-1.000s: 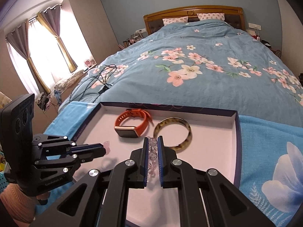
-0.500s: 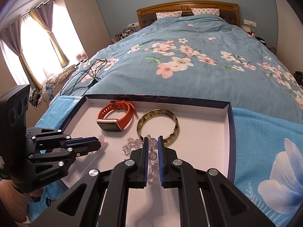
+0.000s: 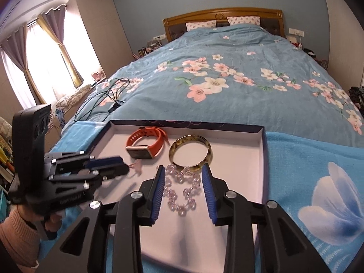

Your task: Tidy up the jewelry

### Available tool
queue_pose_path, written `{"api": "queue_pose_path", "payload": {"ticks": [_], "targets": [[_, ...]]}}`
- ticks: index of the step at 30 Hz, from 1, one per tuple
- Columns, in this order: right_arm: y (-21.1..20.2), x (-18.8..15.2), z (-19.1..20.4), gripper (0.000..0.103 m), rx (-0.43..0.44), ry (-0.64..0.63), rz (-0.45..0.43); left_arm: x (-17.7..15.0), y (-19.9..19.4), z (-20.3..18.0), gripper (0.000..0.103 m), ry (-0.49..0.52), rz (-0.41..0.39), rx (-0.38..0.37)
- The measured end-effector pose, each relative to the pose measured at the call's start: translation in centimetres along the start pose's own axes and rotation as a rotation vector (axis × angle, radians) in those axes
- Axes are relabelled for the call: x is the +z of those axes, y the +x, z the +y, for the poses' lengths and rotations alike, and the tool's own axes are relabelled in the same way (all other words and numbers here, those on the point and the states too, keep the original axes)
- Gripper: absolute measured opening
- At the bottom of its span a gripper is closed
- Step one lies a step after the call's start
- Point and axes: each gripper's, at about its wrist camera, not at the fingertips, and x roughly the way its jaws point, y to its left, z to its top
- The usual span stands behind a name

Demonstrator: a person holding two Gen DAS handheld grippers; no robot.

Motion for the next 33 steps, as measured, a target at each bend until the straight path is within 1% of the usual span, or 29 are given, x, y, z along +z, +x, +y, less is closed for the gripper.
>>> {"api": "queue_pose_path", "payload": {"ticks": [2, 6, 9, 14, 19, 20, 21, 23, 26, 29, 31, 33], "targets": [[-1.2, -0.4, 0.3, 0.033, 0.013, -0.011, -0.011, 0.0, -1.4, 0.0, 0.026, 0.001, -0.034, 0.016], [-4.3, -2.0, 1.2, 0.035, 0.015, -0.070, -0.032, -0.7, -4.5, -0.1, 0.028, 0.002, -0.093, 0.014], [-6.1, -3.7, 1.5, 0.035, 0.014, -0.099, -0.029, -2.1, -7.0, -0.2, 0.029, -0.003, -0.123, 0.010], [-8.1, -7.2, 1.2, 0.035, -0.007, -0.120, 0.014, -4.9, -9.4, 0.3, 0.029, -0.021, -0.127, -0.008], [-9.1, -10.8, 0.2, 0.034, -0.024, -0.087, 0.072, -7.9, -10.6, 0.3, 0.030, -0.035, -0.117, -0.005], [-9.2, -11.4, -0.1, 0.031, -0.023, -0.068, 0.084, -8.3, -10.7, 0.3, 0.030, -0.042, -0.114, -0.008], [-9.3, -12.1, -0.4, 0.027, -0.023, -0.051, 0.094, -8.7, -10.8, 0.3, 0.030, -0.049, -0.111, -0.015], [-9.4, -12.9, -0.8, 0.023, -0.015, -0.021, 0.107, -9.6, -10.9, 0.2, 0.030, -0.061, -0.107, -0.024], [-9.4, -13.8, -1.2, 0.020, 0.000, 0.013, 0.114, -10.1, -11.0, 0.1, 0.030, -0.066, -0.106, -0.030], [-9.2, -14.1, -1.1, 0.014, 0.007, 0.023, 0.118, -10.7, -11.2, -0.3, 0.030, -0.063, -0.105, -0.037], [-8.9, -14.2, -0.9, 0.013, 0.000, 0.017, 0.128, -10.8, -11.3, -0.5, 0.030, -0.063, -0.103, -0.042], [-8.5, -14.3, -0.8, 0.010, 0.000, 0.020, 0.142, -11.0, -11.3, -0.5, 0.030, -0.066, -0.100, -0.045]]}}
